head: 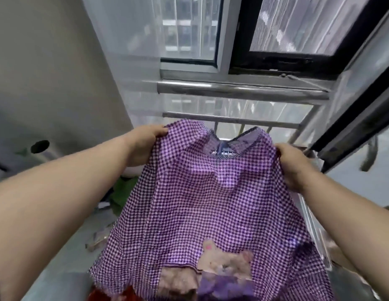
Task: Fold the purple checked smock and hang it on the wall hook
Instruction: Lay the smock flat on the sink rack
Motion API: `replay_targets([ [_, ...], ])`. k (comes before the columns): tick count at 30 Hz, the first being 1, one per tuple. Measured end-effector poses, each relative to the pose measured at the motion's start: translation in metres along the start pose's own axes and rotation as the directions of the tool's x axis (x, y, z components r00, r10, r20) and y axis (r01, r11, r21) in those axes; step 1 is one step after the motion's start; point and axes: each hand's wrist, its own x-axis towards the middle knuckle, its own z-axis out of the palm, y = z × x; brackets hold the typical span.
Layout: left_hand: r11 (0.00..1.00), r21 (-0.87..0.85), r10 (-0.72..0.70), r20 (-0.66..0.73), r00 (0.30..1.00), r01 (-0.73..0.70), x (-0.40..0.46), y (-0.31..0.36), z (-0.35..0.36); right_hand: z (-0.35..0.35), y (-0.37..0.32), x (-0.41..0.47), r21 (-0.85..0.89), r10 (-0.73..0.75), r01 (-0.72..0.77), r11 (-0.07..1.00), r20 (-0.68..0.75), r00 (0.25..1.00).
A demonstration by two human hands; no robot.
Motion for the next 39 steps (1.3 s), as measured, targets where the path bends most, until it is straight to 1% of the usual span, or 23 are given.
replay_targets([
  [1, 0.999, -0.003, -0.033, 0.022, 0.999, 0.033, 0.008, 0.000, 0.001, 0.004, 0.000, 0.008, 0.094, 0.056, -0.059, 0.994, 0.028, 0.998],
  [2, 0.994, 0.098, -0.048, 0.007, 0.999, 0.048, 0.018, -0.002, 0.001, 0.009, 0.001, 0.014, 0.125, 0.094, -0.102, 0.987, 0.064, 0.993],
  [3, 0.965, 0.258, -0.037, -0.015, 0.999, 0.040, 0.032, -0.004, 0.001, 0.014, 0.002, 0.024, 0.099, 0.115, -0.125, 0.987, 0.098, 0.989],
  [4, 0.903, 0.429, -0.009, -0.048, 0.999, 0.029, 0.043, -0.006, 0.001, 0.018, 0.005, 0.033, 0.007, 0.129, -0.131, 0.991, 0.117, 0.985],
  [5, 0.816, 0.578, 0.023, -0.080, 0.997, 0.028, 0.053, -0.010, 0.002, 0.020, 0.008, 0.043, -0.141, 0.125, -0.108, 0.984, 0.115, 0.986],
  [6, 0.747, 0.665, 0.056, -0.101, 0.993, 0.026, 0.068, -0.011, 0.002, 0.022, 0.010, 0.056, -0.314, 0.103, -0.064, 0.947, 0.107, 0.989],
  [8, 0.723, 0.690, 0.085, -0.131, 0.988, 0.030, 0.092, -0.018, 0.005, 0.027, 0.016, 0.077, -0.564, 0.033, 0.011, 0.826, 0.067, 0.997],
  [9, 0.724, 0.689, 0.097, -0.153, 0.984, 0.036, 0.103, -0.023, 0.007, 0.029, 0.019, 0.085, -0.601, 0.021, 0.017, 0.799, 0.055, 0.998],
  [12, 0.720, 0.692, 0.121, -0.196, 0.973, 0.050, 0.136, -0.037, 0.018, 0.030, 0.037, 0.111, -0.622, 0.009, 0.031, 0.782, 0.062, 0.998],
  [16, 0.719, 0.691, 0.150, -0.256, 0.955, 0.072, 0.168, -0.057, 0.027, 0.029, 0.055, 0.140, -0.694, -0.049, 0.072, 0.717, 0.053, 0.997],
  [21, 0.689, 0.709, 0.133, -0.329, 0.935, 0.152, 0.198, -0.078, 0.028, 0.026, 0.078, 0.168, -0.767, -0.048, 0.018, 0.641, -0.017, 0.999],
  [23, 0.676, 0.712, 0.117, -0.359, 0.926, 0.191, 0.207, -0.085, 0.024, 0.030, 0.086, 0.172, -0.841, -0.067, -0.018, 0.541, -0.064, 0.996],
  [26, 0.661, 0.715, 0.096, -0.380, 0.920, 0.227, 0.217, -0.095, 0.022, 0.040, 0.091, 0.170, -0.938, -0.203, -0.087, 0.337, -0.163, 0.966],
  [27, 0.658, 0.717, 0.094, -0.382, 0.919, 0.231, 0.219, -0.098, 0.023, 0.044, 0.091, 0.163, -0.943, -0.243, -0.077, 0.323, -0.162, 0.956],
  [28, 0.658, 0.718, 0.098, -0.382, 0.919, 0.228, 0.221, -0.100, 0.023, 0.051, 0.090, 0.152, -0.938, -0.285, -0.009, 0.346, -0.115, 0.952],
  [30, 0.667, 0.711, 0.103, -0.383, 0.918, 0.222, 0.228, -0.107, 0.023, 0.073, 0.094, 0.120, -0.906, -0.342, 0.232, 0.355, 0.105, 0.934],
  [31, 0.666, 0.713, 0.113, -0.389, 0.914, 0.221, 0.230, -0.108, 0.023, 0.089, 0.099, 0.099, -0.881, -0.330, 0.341, 0.326, 0.232, 0.915],
  [32, 0.663, 0.716, 0.119, -0.391, 0.913, 0.220, 0.231, -0.109, 0.022, 0.104, 0.108, 0.080, -0.861, -0.274, 0.423, 0.283, 0.350, 0.896],
  [33, 0.659, 0.718, 0.121, -0.395, 0.910, 0.224, 0.231, -0.111, 0.023, 0.116, 0.121, 0.064, -0.850, -0.173, 0.466, 0.245, 0.435, 0.884],
  [35, 0.635, 0.739, 0.142, -0.398, 0.906, 0.225, 0.228, -0.115, 0.025, 0.133, 0.148, 0.047, -0.863, 0.036, 0.473, 0.178, 0.487, 0.873],
  [36, 0.628, 0.747, 0.161, -0.398, 0.903, 0.217, 0.224, -0.117, 0.027, 0.136, 0.160, 0.044, -0.872, 0.090, 0.467, 0.146, 0.482, 0.872],
  [38, 0.613, 0.770, 0.208, -0.374, 0.904, 0.177, 0.208, -0.121, 0.032, 0.136, 0.174, 0.046, -0.881, 0.110, 0.461, 0.109, 0.472, 0.875],
  [39, 0.583, 0.803, 0.249, -0.326, 0.912, 0.128, 0.197, -0.124, 0.033, 0.136, 0.177, 0.047, -0.882, 0.105, 0.461, 0.099, 0.470, 0.876],
])
